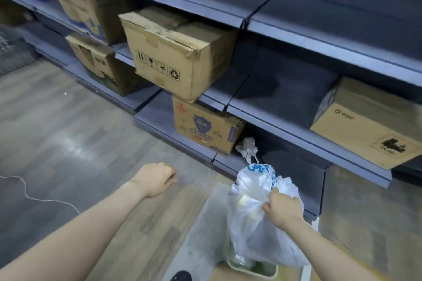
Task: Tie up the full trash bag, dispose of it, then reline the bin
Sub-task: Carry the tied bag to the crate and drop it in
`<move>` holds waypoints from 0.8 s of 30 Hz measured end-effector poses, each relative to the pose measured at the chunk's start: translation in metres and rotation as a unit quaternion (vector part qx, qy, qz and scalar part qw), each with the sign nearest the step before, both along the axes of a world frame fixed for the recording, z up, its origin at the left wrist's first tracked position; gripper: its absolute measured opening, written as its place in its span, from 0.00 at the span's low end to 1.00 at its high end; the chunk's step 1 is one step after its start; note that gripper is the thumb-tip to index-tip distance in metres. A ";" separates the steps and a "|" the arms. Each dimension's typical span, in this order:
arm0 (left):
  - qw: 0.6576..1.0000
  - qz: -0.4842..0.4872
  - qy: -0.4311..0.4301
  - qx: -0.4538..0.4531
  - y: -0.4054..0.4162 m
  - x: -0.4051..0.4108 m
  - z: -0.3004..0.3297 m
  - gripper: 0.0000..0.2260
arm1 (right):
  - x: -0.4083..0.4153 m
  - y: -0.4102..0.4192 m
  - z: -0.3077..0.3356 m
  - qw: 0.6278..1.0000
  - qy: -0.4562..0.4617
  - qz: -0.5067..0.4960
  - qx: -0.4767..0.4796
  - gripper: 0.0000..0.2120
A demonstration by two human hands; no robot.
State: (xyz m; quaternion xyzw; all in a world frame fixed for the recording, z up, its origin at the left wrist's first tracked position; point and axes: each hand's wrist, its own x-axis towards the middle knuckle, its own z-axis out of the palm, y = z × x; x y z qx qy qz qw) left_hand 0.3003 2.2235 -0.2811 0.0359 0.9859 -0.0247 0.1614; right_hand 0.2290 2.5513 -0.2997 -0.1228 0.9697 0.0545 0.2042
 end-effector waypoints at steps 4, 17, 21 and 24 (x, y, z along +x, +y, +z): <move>0.998 0.058 0.012 -0.004 -0.029 0.023 0.064 0.15 | -0.008 -0.048 0.071 0.997 0.014 0.071 -0.011 0.09; 0.970 0.234 0.028 -0.060 -0.168 0.104 0.180 0.15 | -0.014 -0.270 0.214 0.962 0.066 0.259 -0.058 0.12; 0.954 0.289 0.047 -0.067 -0.220 0.126 0.201 0.16 | -0.012 -0.345 0.234 0.943 0.096 0.309 -0.074 0.14; 0.941 0.327 0.058 -0.061 -0.258 0.140 0.210 0.15 | -0.014 -0.396 0.244 0.934 0.099 0.330 -0.099 0.15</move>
